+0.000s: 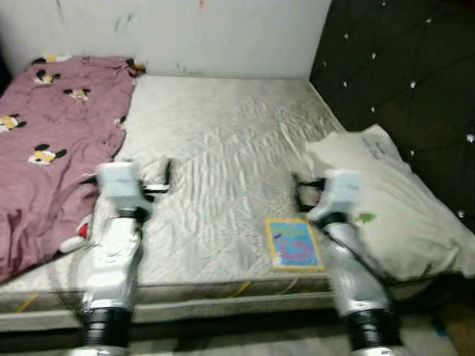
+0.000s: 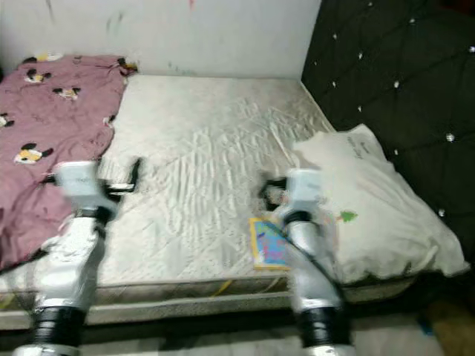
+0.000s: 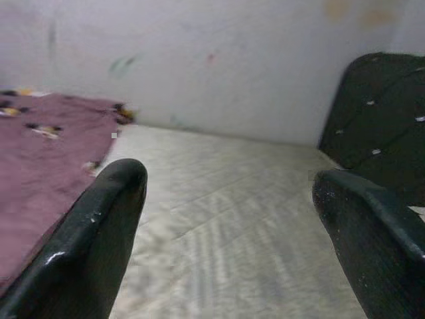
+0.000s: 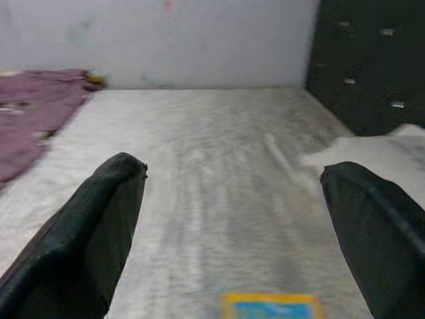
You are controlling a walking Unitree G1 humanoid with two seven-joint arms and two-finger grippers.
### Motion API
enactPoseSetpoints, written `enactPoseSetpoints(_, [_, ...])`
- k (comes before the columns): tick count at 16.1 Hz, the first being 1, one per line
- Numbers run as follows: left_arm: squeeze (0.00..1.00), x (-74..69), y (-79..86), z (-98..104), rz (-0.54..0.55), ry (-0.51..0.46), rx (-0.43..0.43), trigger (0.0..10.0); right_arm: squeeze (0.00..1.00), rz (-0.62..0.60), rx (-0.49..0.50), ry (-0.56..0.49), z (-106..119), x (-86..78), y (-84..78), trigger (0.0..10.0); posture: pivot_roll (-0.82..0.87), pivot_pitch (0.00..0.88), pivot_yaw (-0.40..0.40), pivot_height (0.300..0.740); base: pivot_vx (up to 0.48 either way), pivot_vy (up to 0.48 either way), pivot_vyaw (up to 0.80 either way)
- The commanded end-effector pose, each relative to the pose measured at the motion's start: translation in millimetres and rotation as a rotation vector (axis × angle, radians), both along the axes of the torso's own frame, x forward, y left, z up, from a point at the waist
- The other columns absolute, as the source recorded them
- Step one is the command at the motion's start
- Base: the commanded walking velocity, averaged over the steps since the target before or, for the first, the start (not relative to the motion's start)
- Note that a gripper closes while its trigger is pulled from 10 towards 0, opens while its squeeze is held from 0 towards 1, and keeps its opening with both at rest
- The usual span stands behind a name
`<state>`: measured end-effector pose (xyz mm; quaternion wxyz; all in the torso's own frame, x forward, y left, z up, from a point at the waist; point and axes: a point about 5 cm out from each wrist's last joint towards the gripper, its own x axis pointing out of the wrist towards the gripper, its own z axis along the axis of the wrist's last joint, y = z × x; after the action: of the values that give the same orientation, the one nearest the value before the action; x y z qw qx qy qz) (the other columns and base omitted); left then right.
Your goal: Clean up the room
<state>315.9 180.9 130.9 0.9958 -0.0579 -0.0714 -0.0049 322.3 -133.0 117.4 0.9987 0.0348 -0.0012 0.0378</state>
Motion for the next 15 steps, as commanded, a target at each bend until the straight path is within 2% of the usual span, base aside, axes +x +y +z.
enactPoseSetpoints(1, [0.0,2.0,-8.9,2.4,-0.025,-0.007,-0.008,10.0,0.0,-0.033,-0.015,-0.016,4.4,1.4,-12.5,10.0,-0.08,0.011,-0.024,0.74,0.0,0.48,0.0])
enactPoseSetpoints(12, [0.0,4.1,-10.2,3.1,-0.035,-0.013,-0.004,10.0,0.0,-0.03,-0.025,-0.016,3.9,2.7,-13.0,10.0,-0.08,0.0,-0.023,0.74,0.0,0.48,0.0])
enactPoseSetpoints(15, [0.0,2.6,-13.4,6.9,-0.077,-0.046,0.005,10.0,0.0,-0.028,-0.029,-0.015,3.7,3.0,-13.0,10.0,-0.08,0.0,-0.023,0.74,0.0,0.0,0.0])
